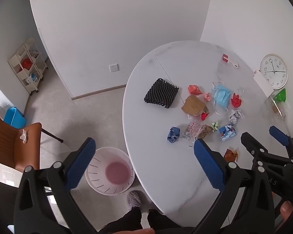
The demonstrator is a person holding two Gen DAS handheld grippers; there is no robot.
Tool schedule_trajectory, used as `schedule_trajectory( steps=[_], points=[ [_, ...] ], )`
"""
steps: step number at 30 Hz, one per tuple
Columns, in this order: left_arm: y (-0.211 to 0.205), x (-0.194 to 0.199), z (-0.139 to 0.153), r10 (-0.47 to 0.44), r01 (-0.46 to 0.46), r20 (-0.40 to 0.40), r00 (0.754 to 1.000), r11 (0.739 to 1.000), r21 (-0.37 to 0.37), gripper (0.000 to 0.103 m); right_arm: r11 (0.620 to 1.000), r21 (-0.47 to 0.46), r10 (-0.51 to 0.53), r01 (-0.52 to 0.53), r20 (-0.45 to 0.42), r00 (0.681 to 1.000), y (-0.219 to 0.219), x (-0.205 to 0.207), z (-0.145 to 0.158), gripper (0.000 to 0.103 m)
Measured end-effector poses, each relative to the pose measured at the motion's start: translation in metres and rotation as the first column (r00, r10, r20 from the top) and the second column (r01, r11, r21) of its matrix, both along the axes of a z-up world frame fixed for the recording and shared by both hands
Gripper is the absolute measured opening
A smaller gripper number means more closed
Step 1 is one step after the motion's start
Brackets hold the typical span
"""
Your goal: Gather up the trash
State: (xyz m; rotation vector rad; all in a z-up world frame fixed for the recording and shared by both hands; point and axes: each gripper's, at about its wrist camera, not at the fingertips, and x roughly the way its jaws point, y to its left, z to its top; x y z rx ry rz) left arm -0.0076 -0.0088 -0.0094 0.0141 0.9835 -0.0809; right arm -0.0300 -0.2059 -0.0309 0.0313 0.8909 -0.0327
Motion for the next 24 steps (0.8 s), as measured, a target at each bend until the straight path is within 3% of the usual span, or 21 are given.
schedule_trajectory(
  steps=[24],
  points=[
    [-0.003,-0.0028,-0.0067,-0.001,0.001,-0.009,1.0,1.0,0.0,0.097,1.0,-0.004,-0.003,0.003,-0.006,1.0,0.0008,0.0007,0.0007,0.101]
  ],
)
